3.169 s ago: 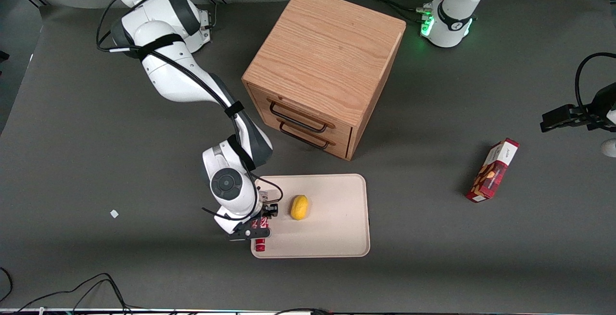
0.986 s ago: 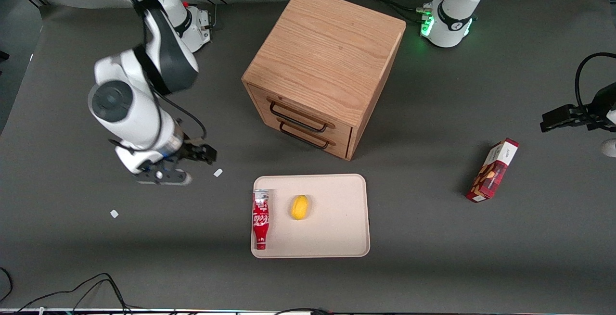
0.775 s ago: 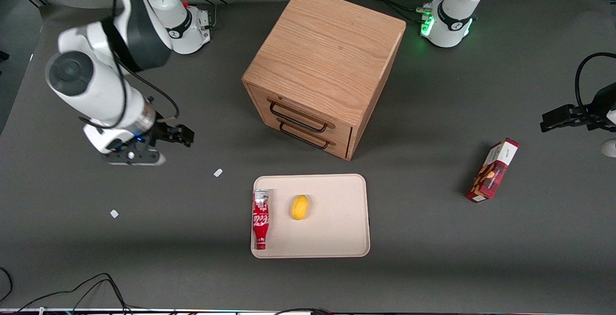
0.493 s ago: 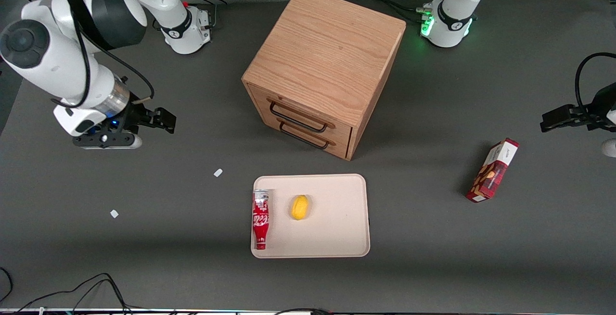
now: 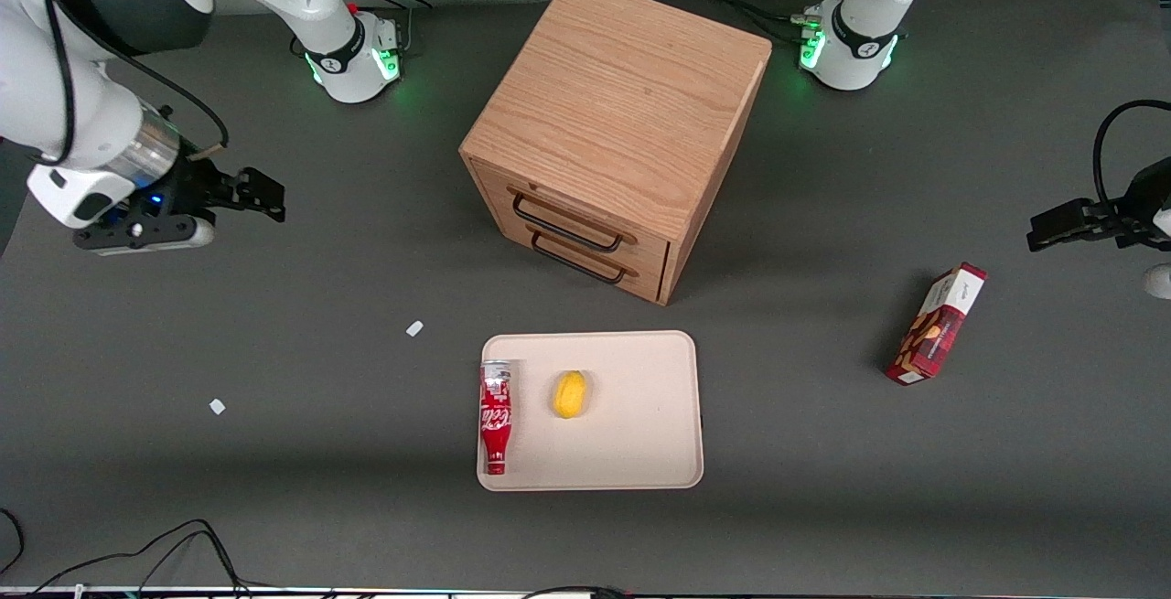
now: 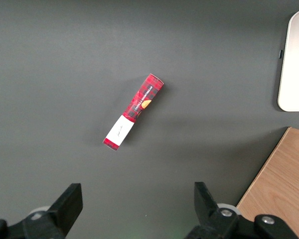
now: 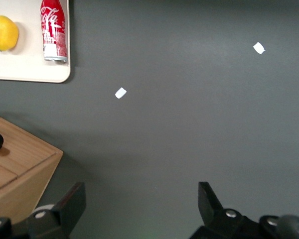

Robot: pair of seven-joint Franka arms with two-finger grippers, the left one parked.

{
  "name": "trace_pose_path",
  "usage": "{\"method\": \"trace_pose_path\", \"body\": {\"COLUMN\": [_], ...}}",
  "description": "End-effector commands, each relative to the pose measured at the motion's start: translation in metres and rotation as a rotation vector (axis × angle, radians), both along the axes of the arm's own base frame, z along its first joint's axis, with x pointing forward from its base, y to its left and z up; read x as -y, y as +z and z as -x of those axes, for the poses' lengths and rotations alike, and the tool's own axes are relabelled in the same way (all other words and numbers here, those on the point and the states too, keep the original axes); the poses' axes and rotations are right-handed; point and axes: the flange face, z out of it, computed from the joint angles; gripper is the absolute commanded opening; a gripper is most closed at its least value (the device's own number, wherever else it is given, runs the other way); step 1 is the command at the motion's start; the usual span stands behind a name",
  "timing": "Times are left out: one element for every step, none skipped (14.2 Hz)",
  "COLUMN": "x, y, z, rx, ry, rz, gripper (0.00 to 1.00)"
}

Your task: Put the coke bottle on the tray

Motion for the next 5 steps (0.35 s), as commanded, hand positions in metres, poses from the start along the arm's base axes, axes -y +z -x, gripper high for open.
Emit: {"method": "trace_pose_path", "body": {"x": [0.023, 0.025, 0.025, 0.024, 0.024], "y": [0.027, 0.034, 0.039, 0.043, 0.045], "z": [0.028, 0.03, 0.03, 0.03, 0.029], "rx": [-0.006, 0.0, 0.003, 0.0, -0.005], "ry": [0.017, 0.015, 0.013, 0.014, 0.016], "rz": [-0.048, -0.05, -0.05, -0.05, -0.049], "gripper": [1.0, 1.0, 1.0, 1.0, 1.0]}}
